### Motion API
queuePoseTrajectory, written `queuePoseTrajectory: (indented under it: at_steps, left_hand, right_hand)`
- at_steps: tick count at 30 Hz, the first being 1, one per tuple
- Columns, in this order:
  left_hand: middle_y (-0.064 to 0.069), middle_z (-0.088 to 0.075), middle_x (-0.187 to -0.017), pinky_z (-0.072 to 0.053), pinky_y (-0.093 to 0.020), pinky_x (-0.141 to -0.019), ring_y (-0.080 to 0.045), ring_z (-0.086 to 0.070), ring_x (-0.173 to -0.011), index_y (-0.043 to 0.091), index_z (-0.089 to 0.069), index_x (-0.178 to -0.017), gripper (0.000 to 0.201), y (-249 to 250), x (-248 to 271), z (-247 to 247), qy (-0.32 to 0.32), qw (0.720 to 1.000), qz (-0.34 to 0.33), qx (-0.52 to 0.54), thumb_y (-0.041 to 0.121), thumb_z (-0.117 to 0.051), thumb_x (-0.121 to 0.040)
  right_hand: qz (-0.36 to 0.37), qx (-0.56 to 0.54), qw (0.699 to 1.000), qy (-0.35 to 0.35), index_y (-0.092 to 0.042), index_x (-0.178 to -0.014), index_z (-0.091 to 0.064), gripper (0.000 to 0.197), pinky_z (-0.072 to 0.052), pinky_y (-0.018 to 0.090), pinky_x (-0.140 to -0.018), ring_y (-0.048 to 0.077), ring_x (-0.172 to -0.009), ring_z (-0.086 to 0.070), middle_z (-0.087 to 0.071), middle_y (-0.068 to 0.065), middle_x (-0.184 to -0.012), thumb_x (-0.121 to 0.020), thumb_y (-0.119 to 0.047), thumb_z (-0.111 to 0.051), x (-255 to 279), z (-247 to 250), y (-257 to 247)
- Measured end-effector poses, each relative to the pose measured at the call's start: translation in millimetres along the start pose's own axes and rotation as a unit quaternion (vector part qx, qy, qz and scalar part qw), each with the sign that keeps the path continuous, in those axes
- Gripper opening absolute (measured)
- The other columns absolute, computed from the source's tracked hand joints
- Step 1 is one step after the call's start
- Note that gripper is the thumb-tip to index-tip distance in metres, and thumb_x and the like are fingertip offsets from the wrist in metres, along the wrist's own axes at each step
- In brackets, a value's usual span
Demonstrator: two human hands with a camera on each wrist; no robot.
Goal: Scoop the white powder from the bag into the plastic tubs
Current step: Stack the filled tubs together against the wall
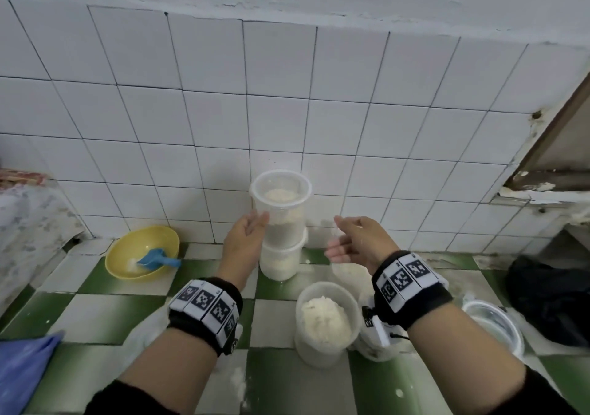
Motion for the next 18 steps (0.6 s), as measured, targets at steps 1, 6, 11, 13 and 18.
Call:
queuePoseTrajectory:
  at_steps: [1,6,11,13,18]
  left_hand:
    - [0.015,-0.051,-0.126,-0.037,-0.03,-0.096,-0.008,-0.048,-0.114,0.021,-0.046,-0.142,0.052,-9,10,-6,-0.007,1.0,0.01,-0.001,0.048,-0.05,-0.097]
    - [0.005,-0.057,-0.129,-0.038,-0.03,-0.096,-0.016,-0.051,-0.115,0.02,-0.053,-0.136,0.051,-55,53,-38,-0.037,0.996,0.063,-0.052,0.051,-0.05,-0.096]
    - [0.004,-0.059,-0.121,-0.04,-0.032,-0.099,-0.019,-0.054,-0.116,0.018,-0.057,-0.13,0.045,-82,84,-66,-0.045,0.991,0.094,-0.086,0.047,-0.049,-0.098]
    - [0.003,-0.062,-0.124,-0.043,-0.04,-0.105,-0.021,-0.057,-0.118,0.023,-0.059,-0.128,0.046,-93,93,-73,-0.029,0.99,0.092,-0.102,0.053,-0.05,-0.095]
    - [-0.003,-0.052,-0.14,-0.04,-0.049,-0.109,-0.028,-0.049,-0.128,0.026,-0.046,-0.137,0.06,-108,120,-82,0.045,0.988,0.087,-0.121,0.061,-0.054,-0.089]
  right_hand:
    - [-0.006,0.007,1.0,0.015,-0.002,-0.134,-0.033,0.049,-0.058,0.035,-0.054,0.027,-0.055,-0.063,-0.064,0.02,-0.072,-0.095,-0.025,-0.054,6,17,8]
    - [-0.046,0.129,0.984,0.114,-0.003,-0.126,-0.049,0.041,-0.052,0.032,-0.052,0.021,-0.056,-0.053,-0.058,0.012,-0.082,-0.093,-0.026,-0.057,29,104,58]
    - [-0.05,0.348,0.925,0.145,-0.014,-0.136,-0.046,0.05,-0.041,0.037,-0.1,0.029,-0.122,-0.05,-0.05,0.011,-0.138,-0.092,-0.037,-0.054,39,156,105]
    - [-0.078,0.352,0.928,0.091,-0.018,-0.137,-0.043,0.048,-0.046,0.038,-0.094,0.03,-0.115,-0.055,-0.055,0.013,-0.131,-0.095,-0.04,-0.047,41,156,125]
    - [-0.005,0.314,0.949,0.033,-0.009,-0.101,-0.059,0.021,-0.044,0.022,-0.051,0.014,-0.051,-0.051,-0.058,0.003,-0.061,-0.094,-0.015,-0.04,45,150,128]
Point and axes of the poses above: each hand's wrist, its own x-axis away from the middle knuckle, its own z-axis out of the back of the hand, y = z × x, the point moved 7 cm from there along -x, towards the middle knuckle
